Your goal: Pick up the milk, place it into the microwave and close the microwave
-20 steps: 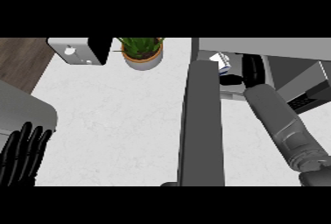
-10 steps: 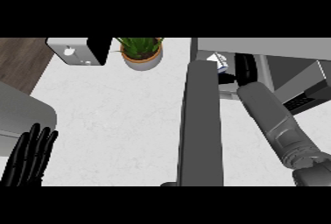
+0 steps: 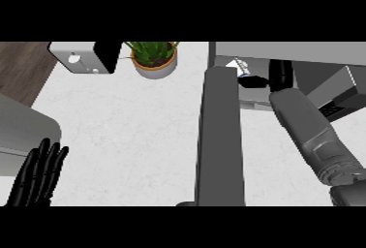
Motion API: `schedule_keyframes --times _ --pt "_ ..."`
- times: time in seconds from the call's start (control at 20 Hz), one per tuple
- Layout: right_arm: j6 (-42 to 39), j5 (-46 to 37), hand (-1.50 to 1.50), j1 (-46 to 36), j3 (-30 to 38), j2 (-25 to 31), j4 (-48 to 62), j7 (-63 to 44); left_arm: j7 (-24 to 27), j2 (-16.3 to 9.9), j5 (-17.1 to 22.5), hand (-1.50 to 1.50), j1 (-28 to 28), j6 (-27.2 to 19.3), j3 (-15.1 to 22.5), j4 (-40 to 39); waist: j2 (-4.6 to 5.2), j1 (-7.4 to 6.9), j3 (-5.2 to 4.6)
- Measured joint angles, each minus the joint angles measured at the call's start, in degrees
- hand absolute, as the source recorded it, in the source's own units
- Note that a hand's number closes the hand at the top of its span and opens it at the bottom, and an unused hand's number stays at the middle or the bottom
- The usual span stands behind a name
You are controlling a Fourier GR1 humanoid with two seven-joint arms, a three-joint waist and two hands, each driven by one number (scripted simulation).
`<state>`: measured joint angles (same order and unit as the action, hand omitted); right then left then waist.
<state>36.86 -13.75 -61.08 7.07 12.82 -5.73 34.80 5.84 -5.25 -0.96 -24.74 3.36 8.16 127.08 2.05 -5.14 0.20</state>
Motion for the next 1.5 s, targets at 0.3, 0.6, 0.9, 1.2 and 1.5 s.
schedule_keyframes --times 0.3,0.6,0.9,1.2,1.5 --pt "-0.43 1.26 -1.5 1.07 1.78 2.52 -0.8 2.41 0.11 0.83 -2.11 -1.5 -1.38 -0.7 2.06 1.07 -0.22 0.47 0.01" --pt "-2.32 2.63 -1.5 2.51 3.58 4.17 -1.39 5.17 0.23 1.01 -2.45 -1.5 -2.56 -0.92 2.36 1.82 -0.46 0.93 -0.02" --pt "-9.6 4.84 -1.5 4.13 5.7 4.79 -2.11 8.12 -0.31 1.4 -3.23 -1.5 -4.36 -1.25 3.59 3.13 -0.81 1.68 -0.03" --pt "-16.75 6.98 -1.5 5.22 7.42 4.52 -2.94 9.16 0.38 1.84 -3.68 -1.5 -5.7 -1.37 4.62 3.31 -1.32 1.94 -0.36" --pt "-22.88 7.99 -1.5 8.47 7.8 2.83 -3.88 11.52 0.23 2.62 -4.39 -1.5 -5.83 -1.73 6.74 3.38 -1.79 2.69 -0.56"
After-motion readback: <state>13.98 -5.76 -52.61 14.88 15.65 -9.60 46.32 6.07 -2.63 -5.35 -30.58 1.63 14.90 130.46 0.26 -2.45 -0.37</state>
